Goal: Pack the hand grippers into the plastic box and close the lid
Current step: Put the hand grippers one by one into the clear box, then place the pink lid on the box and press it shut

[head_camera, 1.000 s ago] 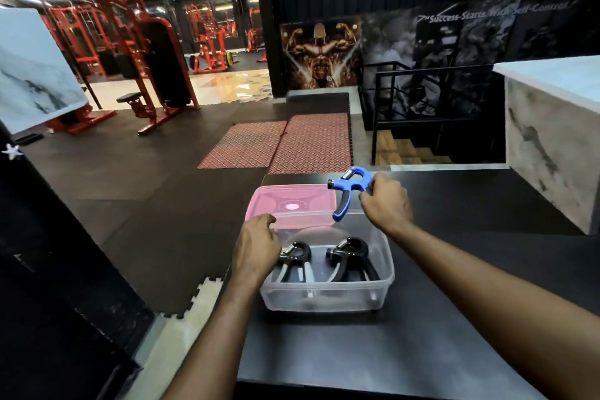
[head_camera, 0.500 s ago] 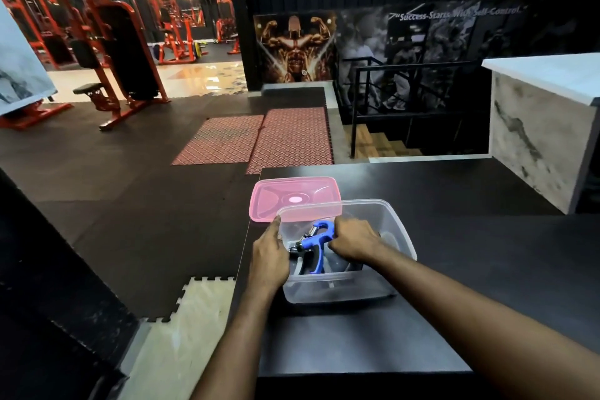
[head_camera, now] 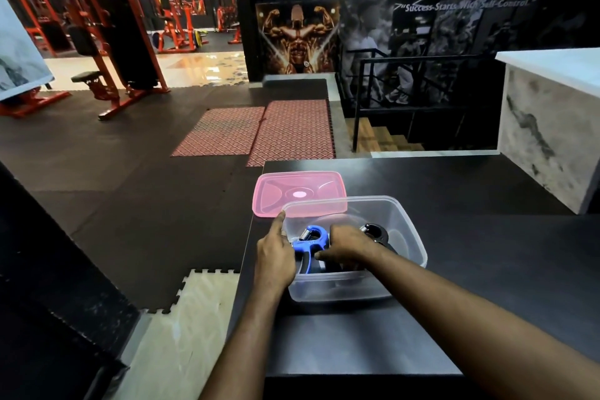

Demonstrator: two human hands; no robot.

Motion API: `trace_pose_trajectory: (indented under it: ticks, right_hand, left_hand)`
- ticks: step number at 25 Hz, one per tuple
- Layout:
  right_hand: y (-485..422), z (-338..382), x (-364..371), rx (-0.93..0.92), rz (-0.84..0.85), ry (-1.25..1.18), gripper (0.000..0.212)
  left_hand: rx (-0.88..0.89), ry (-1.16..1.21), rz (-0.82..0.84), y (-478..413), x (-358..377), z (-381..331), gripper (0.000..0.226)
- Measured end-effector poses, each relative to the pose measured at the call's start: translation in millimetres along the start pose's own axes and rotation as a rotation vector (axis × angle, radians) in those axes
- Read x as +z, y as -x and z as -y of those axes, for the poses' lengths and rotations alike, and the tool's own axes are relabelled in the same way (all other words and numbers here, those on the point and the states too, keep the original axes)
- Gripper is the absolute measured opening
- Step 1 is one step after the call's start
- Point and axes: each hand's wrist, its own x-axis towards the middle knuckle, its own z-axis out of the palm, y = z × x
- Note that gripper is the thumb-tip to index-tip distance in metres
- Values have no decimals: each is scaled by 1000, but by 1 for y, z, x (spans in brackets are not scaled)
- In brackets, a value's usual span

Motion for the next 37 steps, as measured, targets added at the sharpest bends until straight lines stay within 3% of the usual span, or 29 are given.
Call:
trace_pose_trajectory:
  ticks: [2,4,5,8,10,20,26,30,32,35,37]
  right_hand:
    - [9,-7,-14,63,-283,-43,33]
    - [14,-25,-30,116,-682,126,32]
    - [18,-38,-36,177,-772,219,32]
    - [33,-73,-49,389,-618,143,33]
    - [37,-92,-48,427,-481,61,29]
    - [47,-192,-100,520,-597,-8,23]
    - [34,-240,-123,541,-562,-5,24]
    - [22,-256,-128,521,-539,-27,28]
    - [16,-252,-129,498,-648,17,29]
    - [-9,-232,-130,296,-815,108,31]
    - [-29,-201,-126,107,-810,63,25]
  left_hand:
    - [-16,-16,39,0,-1,0,54]
    - [-31,-39,69,-3,-1,-1,56]
    - [-32,-60,75,-4,-1,-2,57]
    - [-27,-155,47,-5,0,-9,65]
    - [2,-187,44,-7,4,-16,70]
    - [172,-146,89,-30,90,-100,68]
    - [183,-124,117,-40,139,-123,61]
    - [159,-91,95,-45,158,-118,60]
    - [135,-70,32,-49,158,-116,51]
    - [104,-44,-87,-61,147,-112,36]
    - [88,-51,-146,-74,133,-100,27]
